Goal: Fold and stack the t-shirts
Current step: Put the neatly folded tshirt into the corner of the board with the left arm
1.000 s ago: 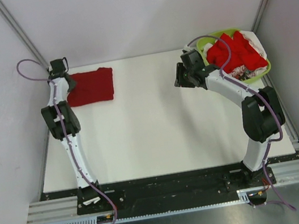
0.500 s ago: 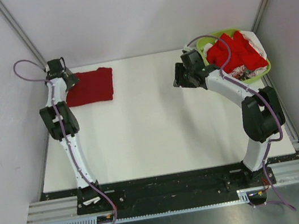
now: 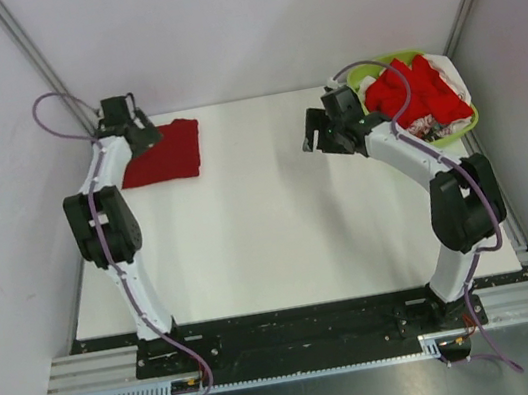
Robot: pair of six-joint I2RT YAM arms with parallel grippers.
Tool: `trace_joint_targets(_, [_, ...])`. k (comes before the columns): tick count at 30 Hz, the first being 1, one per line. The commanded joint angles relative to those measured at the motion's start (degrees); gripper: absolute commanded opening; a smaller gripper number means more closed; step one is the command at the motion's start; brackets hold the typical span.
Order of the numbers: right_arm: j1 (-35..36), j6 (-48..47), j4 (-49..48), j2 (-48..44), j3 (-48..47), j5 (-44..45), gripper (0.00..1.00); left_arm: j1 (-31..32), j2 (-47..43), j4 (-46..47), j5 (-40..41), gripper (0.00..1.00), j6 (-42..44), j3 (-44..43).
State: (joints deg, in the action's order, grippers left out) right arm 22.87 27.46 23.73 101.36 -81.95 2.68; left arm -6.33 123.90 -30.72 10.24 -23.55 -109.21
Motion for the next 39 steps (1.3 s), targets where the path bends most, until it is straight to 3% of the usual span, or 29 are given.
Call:
trace_joint_targets(1, [-1.18,1.26,-0.73,-5.54,0.89,0.23,0.83,8.19,-9.81,4.36,-4.41,0.99,-1.13,12.09])
trace_joint_targets(10, [-2.51,2.51,-2.03,-14.00,8.26,-0.27,0.88,24.89,-27.10,8.96,-5.39,0.99,-2.65,32.50])
trace_joint_targets(20, [-1.50,4.82,-2.42,-28.37,20.13,1.74,0.89,40.63,-43.59,9.40,-1.34,0.99,-4.43,44.58])
trace_joint_targets(28, [-0.87,5.88,-1.43,-36.86,24.60,2.34,0.90,42.85,-50.15,9.16,-1.45,0.99,-2.99,47.53])
trace_joint_targets(39, [-0.44,6.45,-1.18,-38.23,24.83,3.10,0.90,42.83,-53.07,9.21,-1.27,0.99,-1.57,47.62])
